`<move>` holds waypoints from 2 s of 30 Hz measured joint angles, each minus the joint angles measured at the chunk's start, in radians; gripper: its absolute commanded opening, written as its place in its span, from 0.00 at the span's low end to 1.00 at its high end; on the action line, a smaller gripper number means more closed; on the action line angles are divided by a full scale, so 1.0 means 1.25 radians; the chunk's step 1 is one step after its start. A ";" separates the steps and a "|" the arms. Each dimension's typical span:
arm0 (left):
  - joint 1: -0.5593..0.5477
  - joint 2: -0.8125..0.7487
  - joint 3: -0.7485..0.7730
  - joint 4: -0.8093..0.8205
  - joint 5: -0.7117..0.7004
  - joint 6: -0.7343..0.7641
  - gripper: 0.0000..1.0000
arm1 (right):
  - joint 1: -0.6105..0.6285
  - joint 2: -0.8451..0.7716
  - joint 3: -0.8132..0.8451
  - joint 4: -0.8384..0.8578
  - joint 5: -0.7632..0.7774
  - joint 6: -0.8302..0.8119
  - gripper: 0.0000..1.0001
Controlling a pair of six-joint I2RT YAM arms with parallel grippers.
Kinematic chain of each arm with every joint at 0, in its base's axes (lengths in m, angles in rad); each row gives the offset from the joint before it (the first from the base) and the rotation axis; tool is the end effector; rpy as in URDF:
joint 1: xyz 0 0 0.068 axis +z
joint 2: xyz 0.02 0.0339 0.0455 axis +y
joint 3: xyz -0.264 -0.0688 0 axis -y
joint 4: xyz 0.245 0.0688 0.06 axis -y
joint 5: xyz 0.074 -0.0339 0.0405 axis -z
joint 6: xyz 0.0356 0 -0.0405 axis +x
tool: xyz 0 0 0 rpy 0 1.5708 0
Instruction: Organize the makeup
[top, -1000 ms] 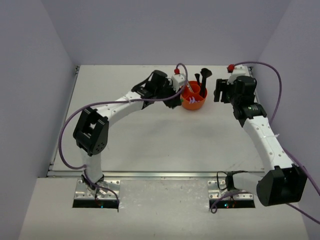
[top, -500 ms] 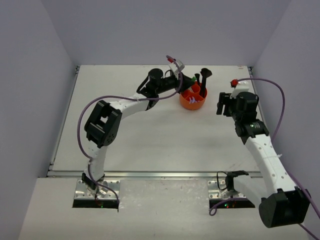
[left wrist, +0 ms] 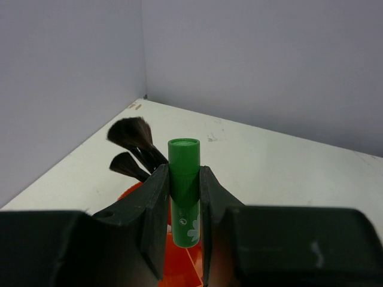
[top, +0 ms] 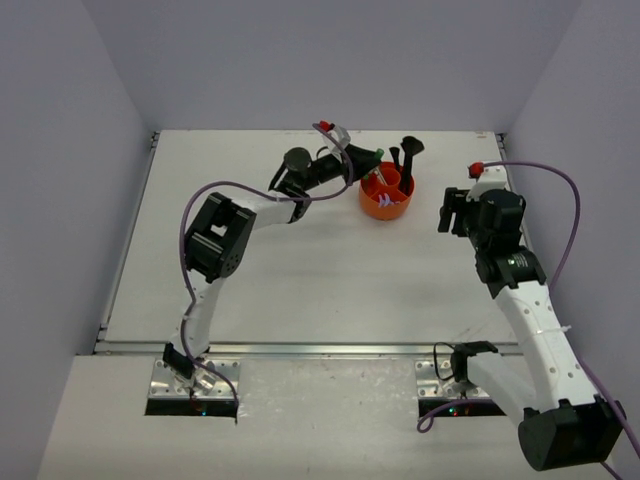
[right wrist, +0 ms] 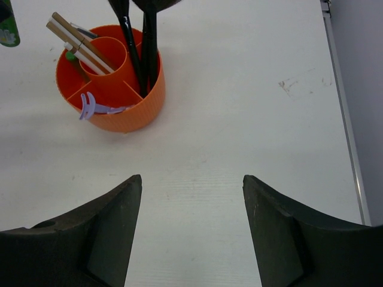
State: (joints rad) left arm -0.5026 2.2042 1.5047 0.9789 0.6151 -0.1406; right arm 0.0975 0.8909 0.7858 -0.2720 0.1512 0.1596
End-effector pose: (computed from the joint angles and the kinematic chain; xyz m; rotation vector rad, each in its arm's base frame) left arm 0.4295 -0.2595 0.2429 0.7704 1.1759 -0.9338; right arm 0.2050 0.0147 0.3126 0.1601 1.9369 0.0233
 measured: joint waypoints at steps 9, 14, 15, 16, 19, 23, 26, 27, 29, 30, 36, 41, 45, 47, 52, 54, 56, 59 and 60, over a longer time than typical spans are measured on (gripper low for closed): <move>0.000 0.073 -0.012 0.042 0.024 -0.015 0.00 | 0.000 -0.020 0.014 -0.033 0.014 0.000 0.69; 0.000 0.085 -0.012 0.061 0.027 -0.014 0.00 | 0.000 -0.032 0.014 -0.037 0.019 0.000 0.69; 0.000 0.087 -0.012 0.062 0.027 -0.014 0.00 | 0.000 -0.031 0.014 -0.038 0.019 0.000 0.69; 0.000 0.091 -0.011 0.064 0.027 -0.014 0.00 | 0.000 -0.031 0.014 -0.041 0.020 0.000 0.69; 0.000 0.103 -0.011 0.065 0.026 -0.012 0.00 | 0.000 -0.031 0.014 -0.044 0.021 -0.001 0.69; 0.000 0.112 -0.011 0.063 0.024 0.001 0.00 | 0.000 -0.031 0.014 -0.048 0.026 -0.003 0.69; 0.000 0.116 -0.010 0.064 0.024 0.005 0.00 | 0.000 -0.031 0.014 -0.053 0.025 -0.007 0.69; 0.000 0.121 -0.004 0.066 0.026 0.006 0.00 | 0.000 -0.031 0.015 -0.056 0.025 -0.008 0.69; 0.000 0.132 0.007 0.067 0.027 0.007 0.00 | 0.000 -0.031 0.020 -0.061 0.025 -0.012 0.69; 0.000 0.138 0.012 0.067 0.028 0.008 0.00 | 0.000 -0.031 0.022 -0.063 0.025 -0.016 0.69; 0.000 0.164 0.023 0.061 0.034 0.026 0.02 | 0.000 -0.034 0.032 -0.066 0.025 -0.027 0.69; 0.000 0.169 0.033 0.059 0.039 0.031 0.22 | 0.000 -0.037 0.032 -0.077 0.025 -0.033 0.70; 0.000 0.169 0.035 0.060 0.048 0.033 0.34 | 0.000 -0.038 0.032 -0.077 0.025 -0.035 0.70; 0.000 0.170 0.035 0.060 0.050 0.033 0.36 | 0.000 -0.038 0.032 -0.078 0.025 -0.037 0.70; 0.000 0.170 0.035 0.060 0.050 0.039 0.38 | 0.000 -0.038 0.032 -0.077 0.024 -0.038 0.70; 0.000 0.170 0.035 0.060 0.050 0.040 0.38 | 0.000 -0.038 0.032 -0.077 0.024 -0.038 0.70; 0.000 0.170 0.035 0.059 0.050 0.041 0.38 | 0.000 -0.038 0.032 -0.077 0.024 -0.038 0.70; 0.000 0.169 0.035 0.057 0.048 0.047 0.39 | 0.000 -0.039 0.032 -0.079 0.024 -0.037 0.72; 0.000 0.169 0.035 0.054 0.047 0.049 0.39 | 0.000 -0.039 0.032 -0.080 0.025 -0.037 0.72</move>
State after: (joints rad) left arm -0.5026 2.4149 1.5490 1.0462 0.6741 -0.0793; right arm 0.0978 0.8423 0.8257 -0.3716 0.1820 0.1130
